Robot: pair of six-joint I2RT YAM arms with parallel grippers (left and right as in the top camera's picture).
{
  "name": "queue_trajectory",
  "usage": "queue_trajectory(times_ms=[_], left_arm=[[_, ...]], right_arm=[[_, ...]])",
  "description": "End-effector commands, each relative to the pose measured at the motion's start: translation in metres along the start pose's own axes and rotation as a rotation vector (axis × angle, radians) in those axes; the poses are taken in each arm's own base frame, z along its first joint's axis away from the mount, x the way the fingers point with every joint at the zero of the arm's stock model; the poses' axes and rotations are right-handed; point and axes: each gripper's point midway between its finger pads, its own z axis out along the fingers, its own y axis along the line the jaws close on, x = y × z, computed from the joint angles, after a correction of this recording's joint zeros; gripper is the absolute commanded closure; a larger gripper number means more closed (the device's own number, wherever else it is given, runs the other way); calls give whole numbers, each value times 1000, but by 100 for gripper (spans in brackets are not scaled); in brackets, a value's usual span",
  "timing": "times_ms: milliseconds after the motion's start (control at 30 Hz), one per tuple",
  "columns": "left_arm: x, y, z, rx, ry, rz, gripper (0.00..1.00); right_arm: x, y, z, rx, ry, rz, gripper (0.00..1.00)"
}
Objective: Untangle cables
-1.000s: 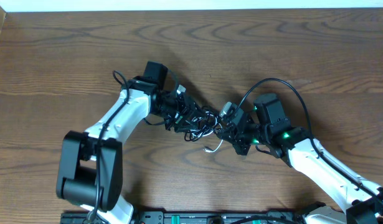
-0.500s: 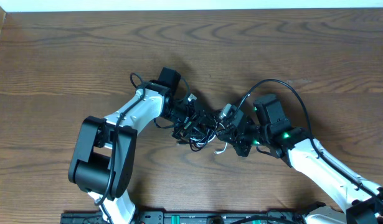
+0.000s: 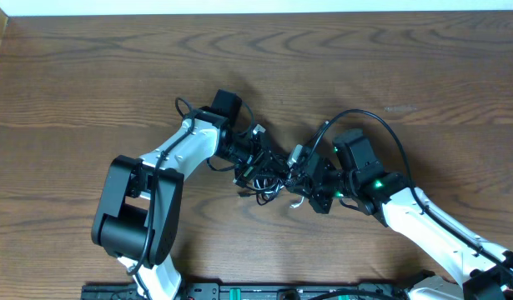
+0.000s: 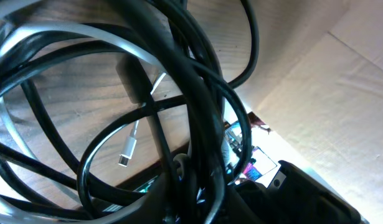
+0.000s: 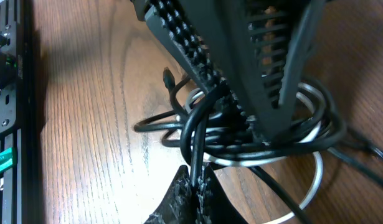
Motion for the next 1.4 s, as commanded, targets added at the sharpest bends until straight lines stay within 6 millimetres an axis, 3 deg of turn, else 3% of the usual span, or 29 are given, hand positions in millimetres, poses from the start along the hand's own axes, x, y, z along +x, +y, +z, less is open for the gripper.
queue_trajectory(times_ms=[0,333,467,600,667,900,1167,1367], left_arm=[[1,-4,2,14,21,14,92],[-5,2,2,-23,-13,159,92],[-12,9,2,-67,-47,189,93],[-13,8,2,-63,-53,206,93],[-15,6,2,-59,-58,216,92],[-15,5,2,-54,-58,219,93],[-9,-2,2,-8,-25,224,93],[-5,-4,7,-14,-12,257,92]], right_arm=[[0,8,2,-40,-10,-27,99],[-3,13,0,-77,-27,-25,99],[-5,16,-3,-110,-46,1,95],[-4,10,-7,-96,-47,94,66],[-1,8,-8,-93,-38,138,58],[19,5,-8,-57,43,197,67],[24,5,-8,-51,65,212,99],[22,1,-7,-34,55,199,99]])
